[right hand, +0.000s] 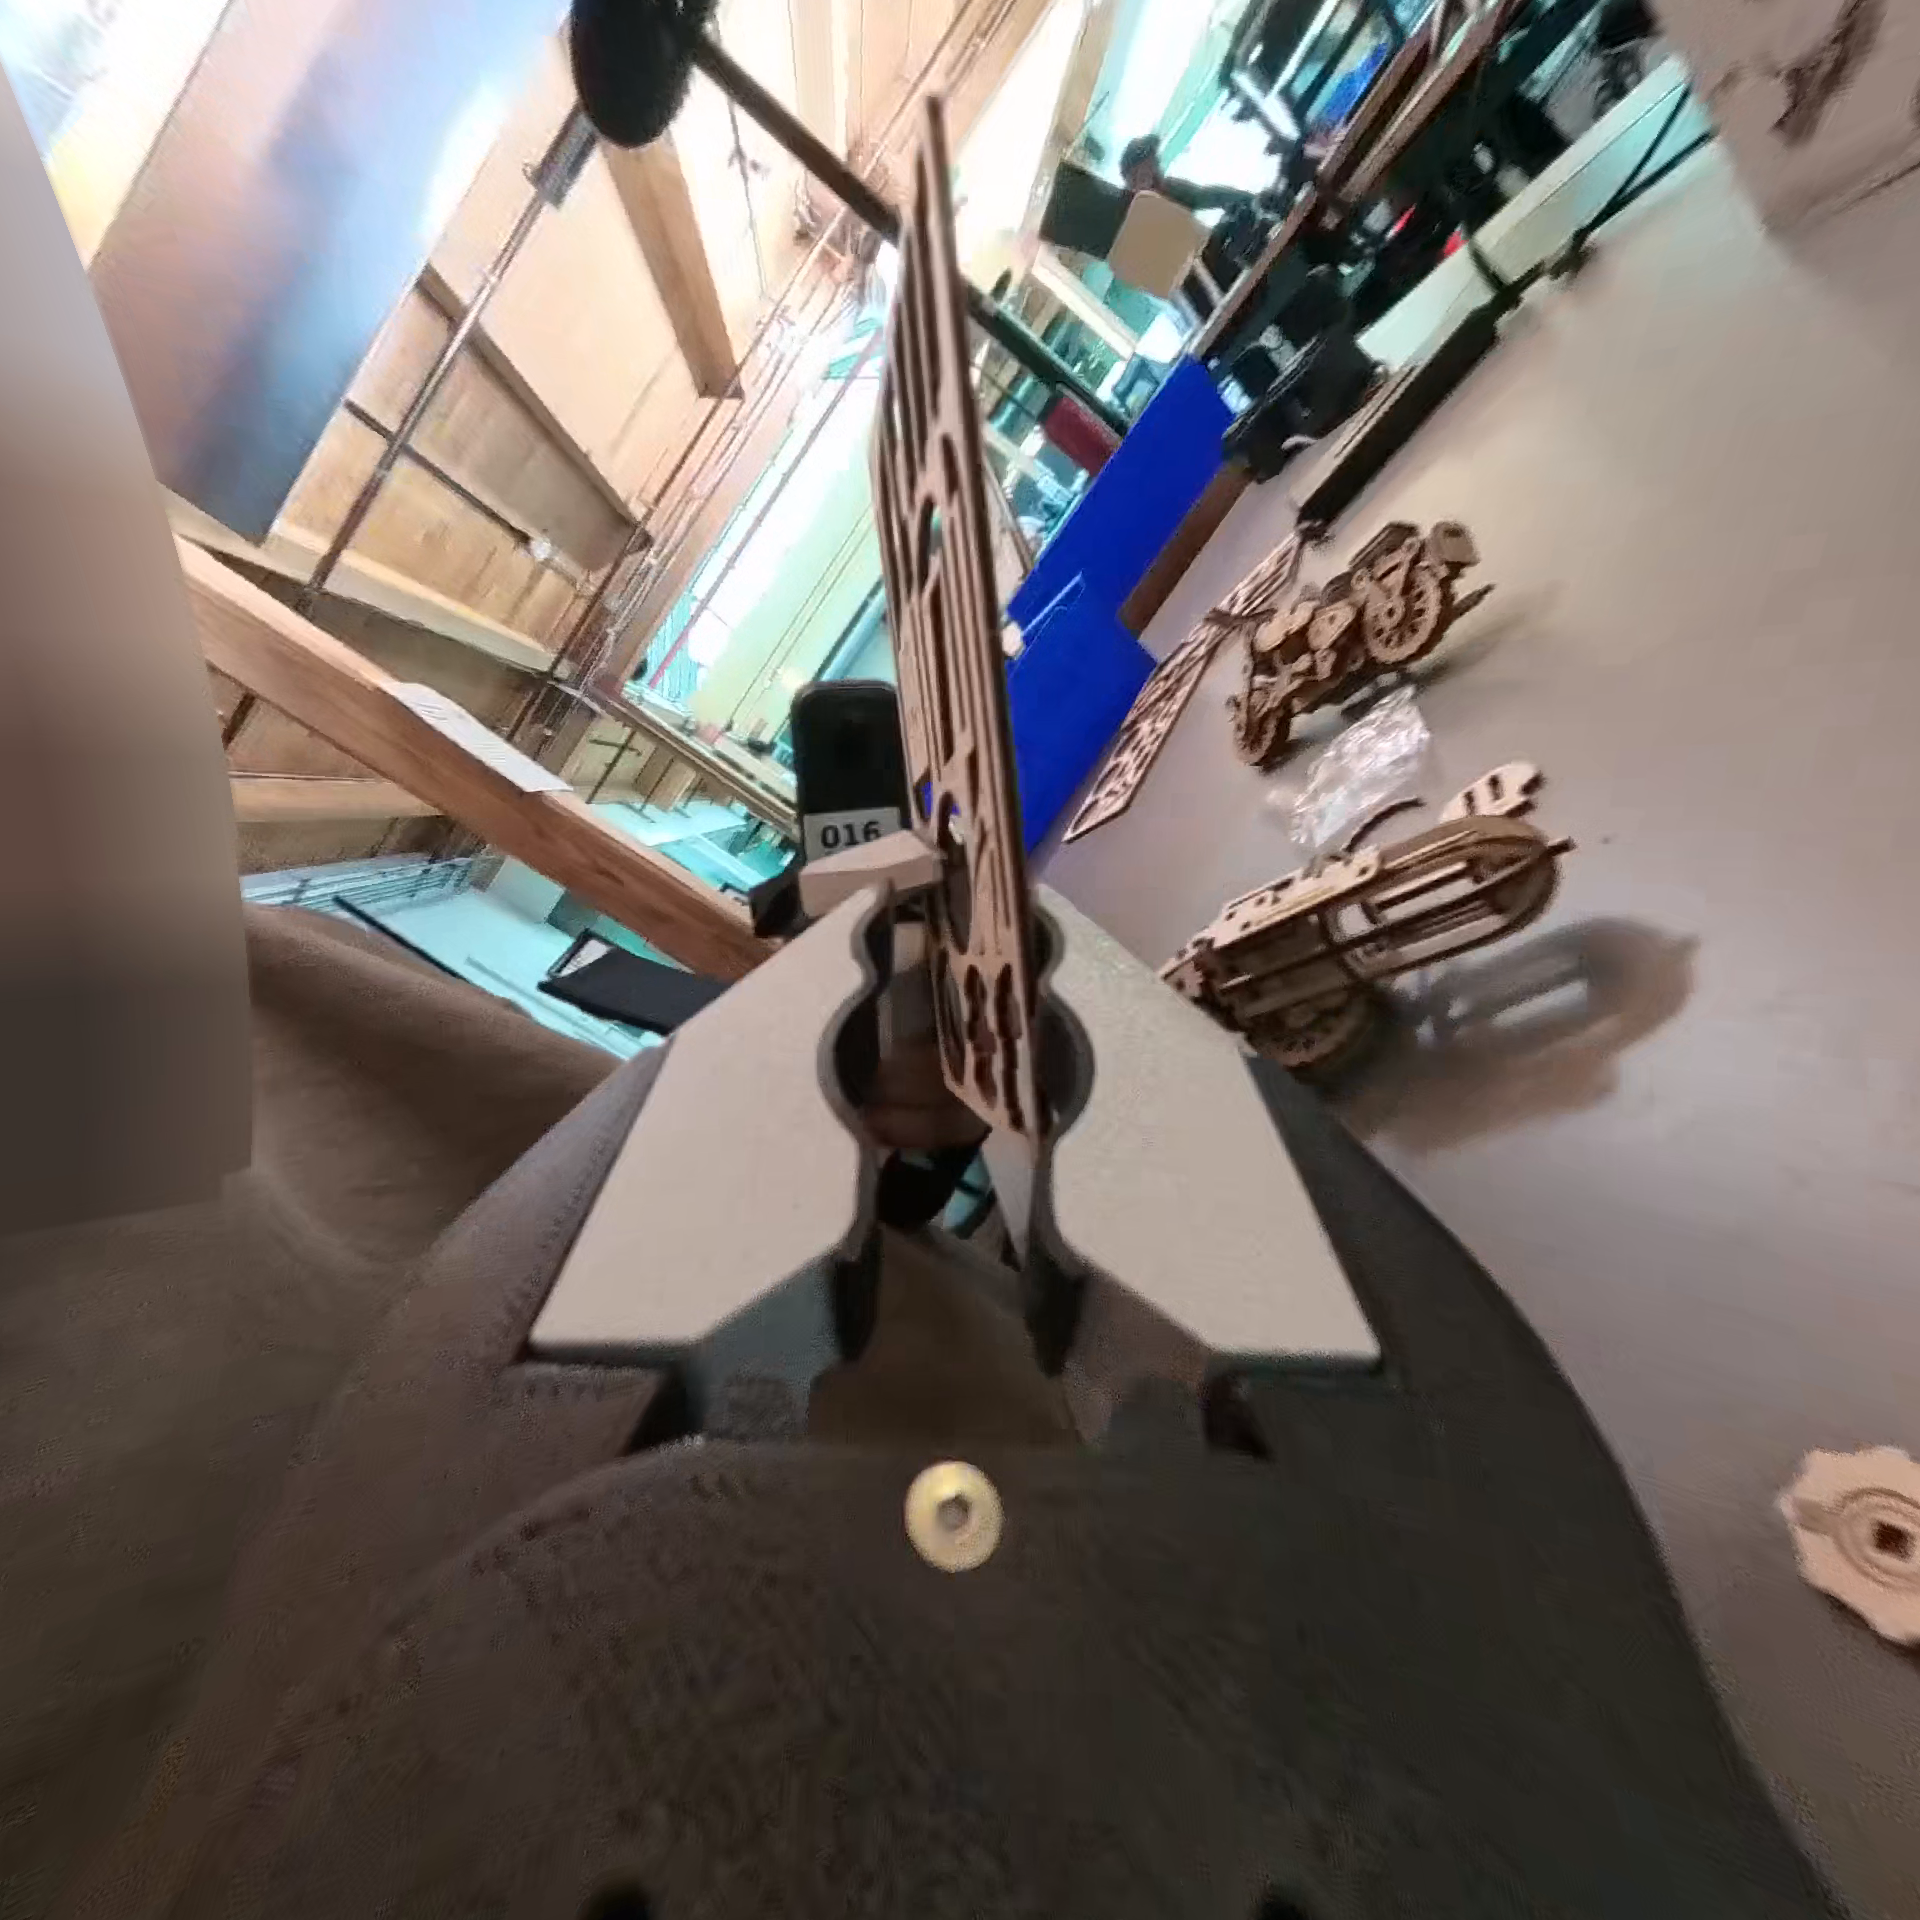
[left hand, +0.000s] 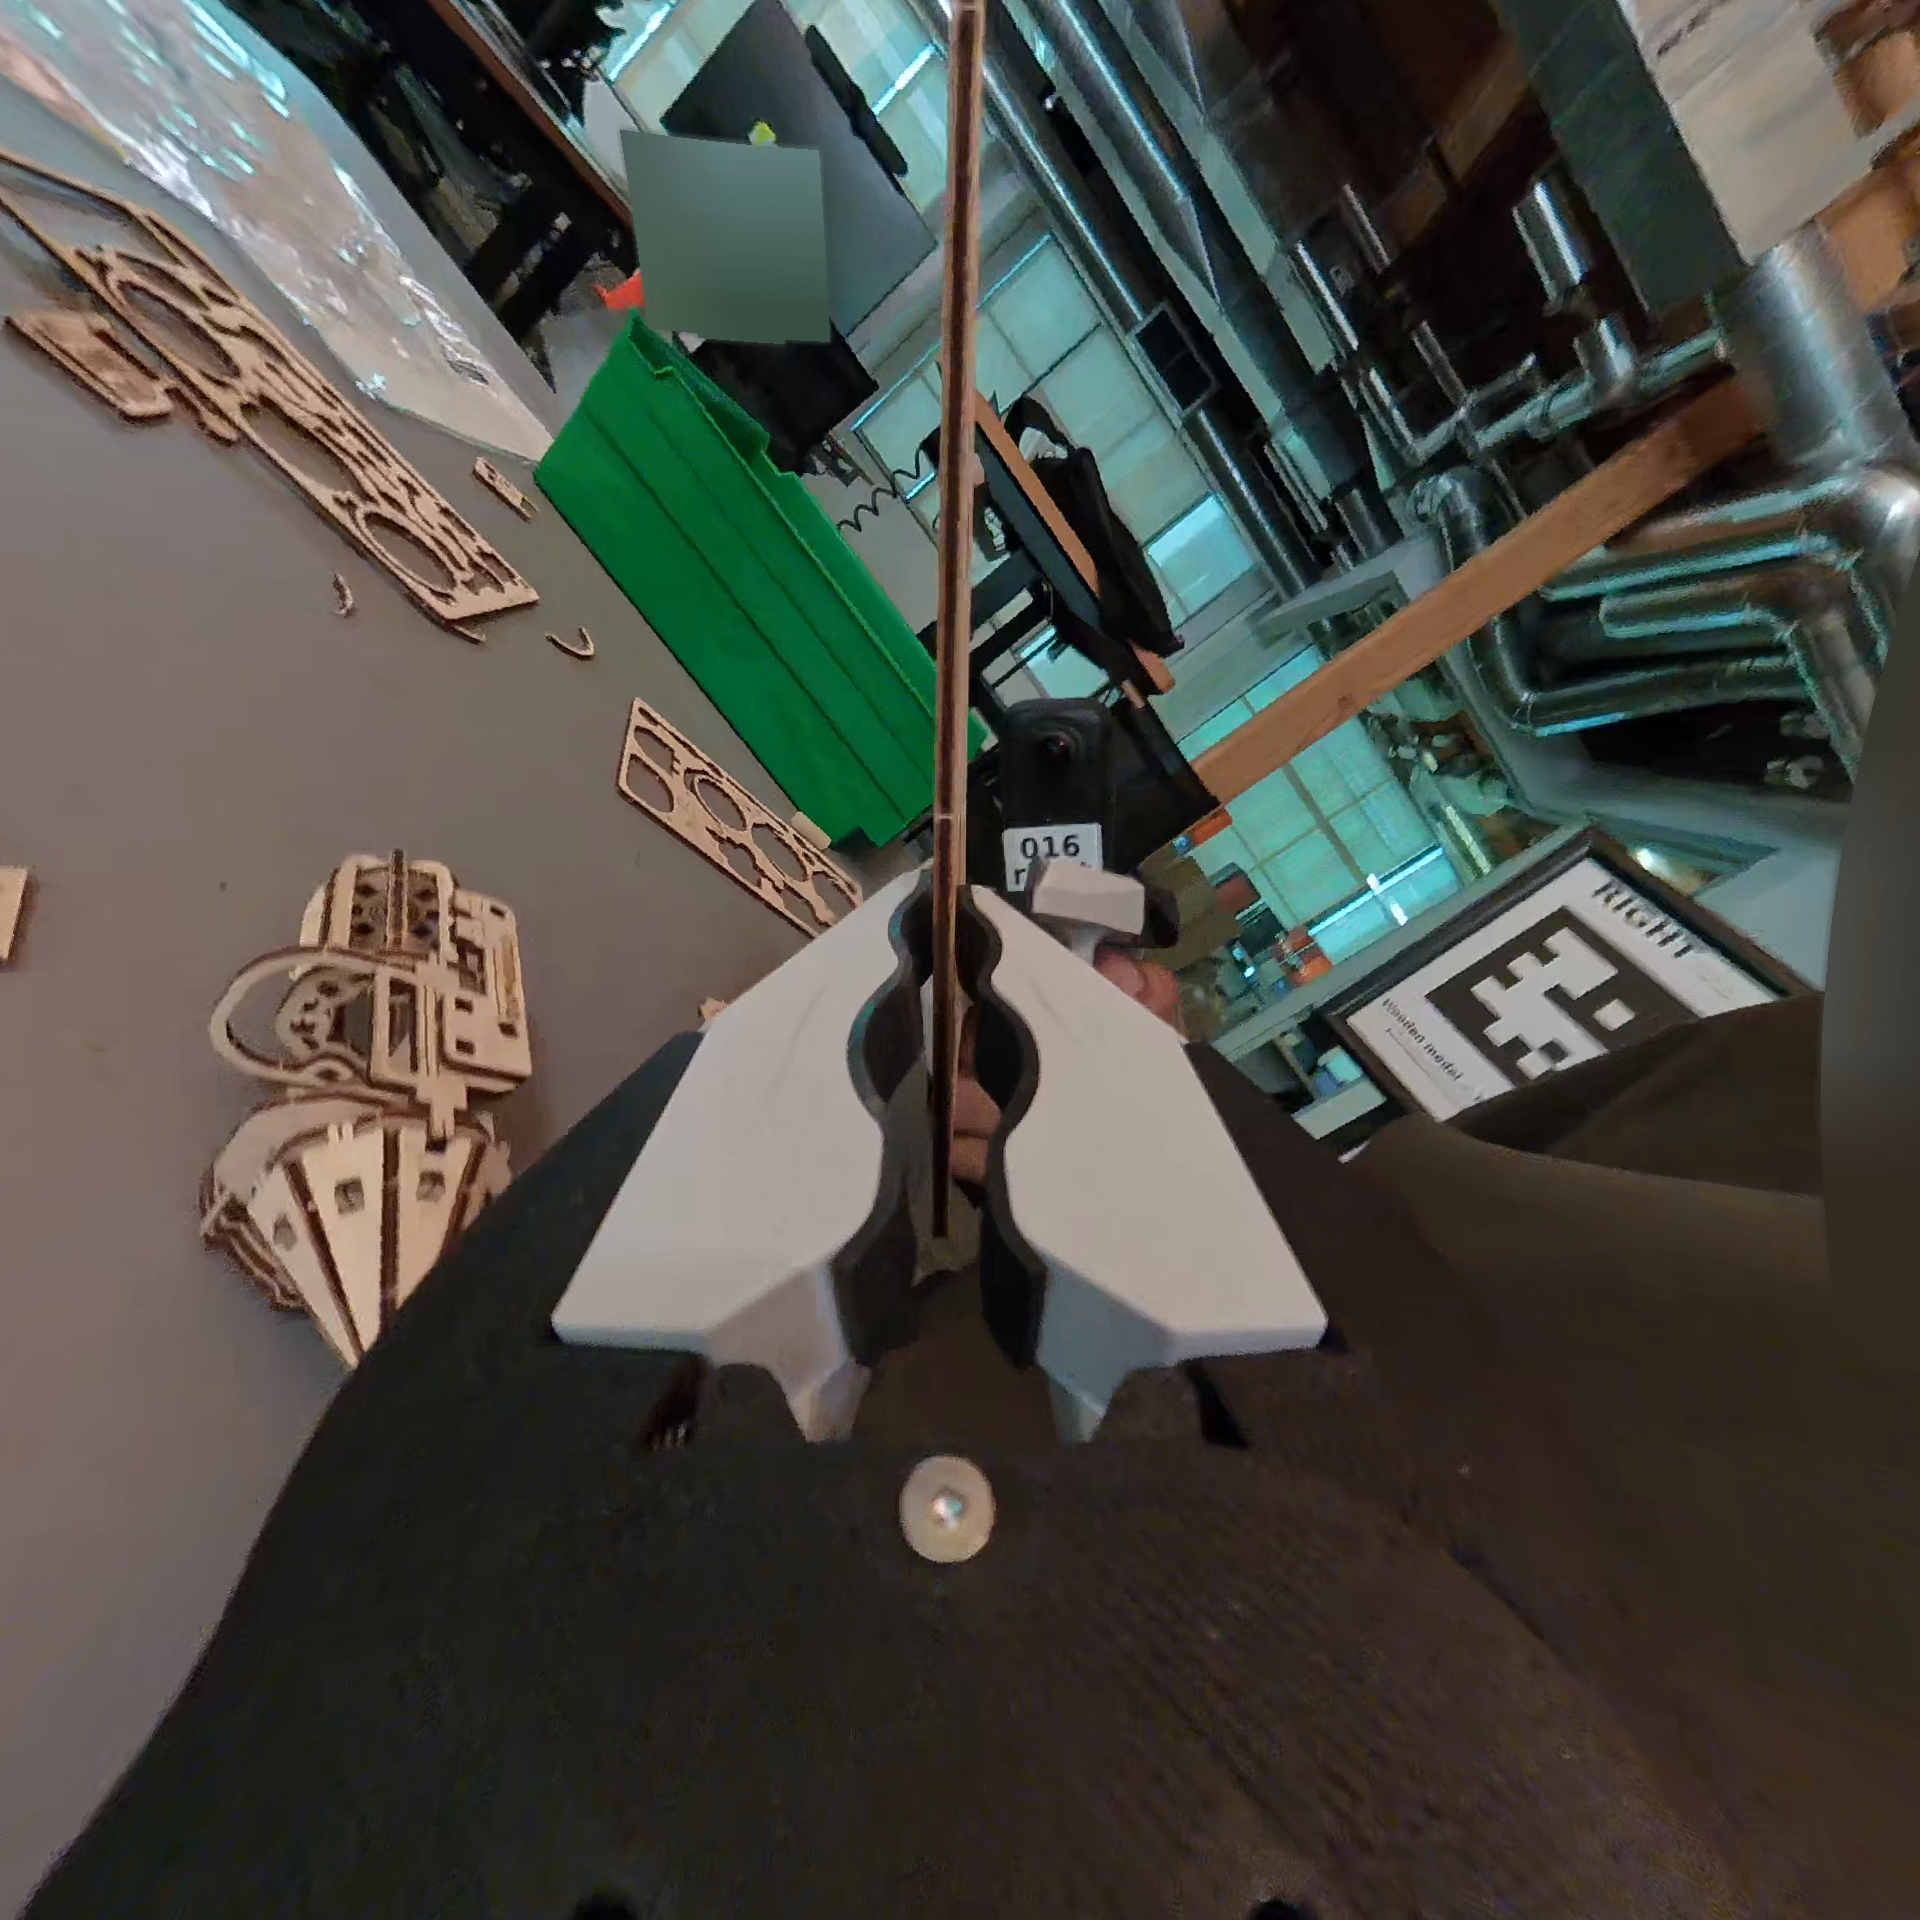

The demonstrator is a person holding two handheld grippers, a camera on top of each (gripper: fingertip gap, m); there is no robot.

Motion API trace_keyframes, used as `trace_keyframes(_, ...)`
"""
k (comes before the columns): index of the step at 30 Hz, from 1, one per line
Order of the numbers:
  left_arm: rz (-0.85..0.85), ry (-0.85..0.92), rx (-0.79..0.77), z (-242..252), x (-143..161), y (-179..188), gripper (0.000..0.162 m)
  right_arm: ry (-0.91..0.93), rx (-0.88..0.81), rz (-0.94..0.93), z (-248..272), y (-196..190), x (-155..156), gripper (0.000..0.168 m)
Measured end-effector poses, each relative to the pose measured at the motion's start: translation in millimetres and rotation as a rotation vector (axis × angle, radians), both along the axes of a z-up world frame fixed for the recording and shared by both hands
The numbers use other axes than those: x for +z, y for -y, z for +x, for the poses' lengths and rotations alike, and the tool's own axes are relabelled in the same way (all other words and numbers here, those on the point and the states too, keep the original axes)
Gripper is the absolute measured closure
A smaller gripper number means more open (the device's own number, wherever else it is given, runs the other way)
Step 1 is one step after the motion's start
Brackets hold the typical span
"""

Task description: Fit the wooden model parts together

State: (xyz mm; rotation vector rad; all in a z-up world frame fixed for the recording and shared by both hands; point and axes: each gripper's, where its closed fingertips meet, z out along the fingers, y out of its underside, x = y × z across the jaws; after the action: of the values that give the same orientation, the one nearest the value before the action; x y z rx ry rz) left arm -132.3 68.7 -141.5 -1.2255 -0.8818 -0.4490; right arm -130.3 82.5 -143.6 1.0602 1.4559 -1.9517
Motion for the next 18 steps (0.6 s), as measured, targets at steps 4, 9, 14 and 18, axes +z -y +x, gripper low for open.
trace_keyframes(4,-0.03,-0.052,0.001,-3,1,-6,0.161,-0.086,0.014,0.128,-4,-9,2,0.142)
trace_keyframes(9,-0.085,-0.112,-0.001,2,0,-10,0.161,-0.196,0.04,0.293,0,-15,-8,0.149)
trace_keyframes(14,-0.138,-0.152,-0.012,10,-4,-15,0.161,-0.192,0.028,0.278,0,-30,-8,0.156)
trace_keyframes(18,-0.153,-0.152,-0.007,11,-7,-15,0.161,-0.204,0.027,0.331,3,-30,-13,0.148)
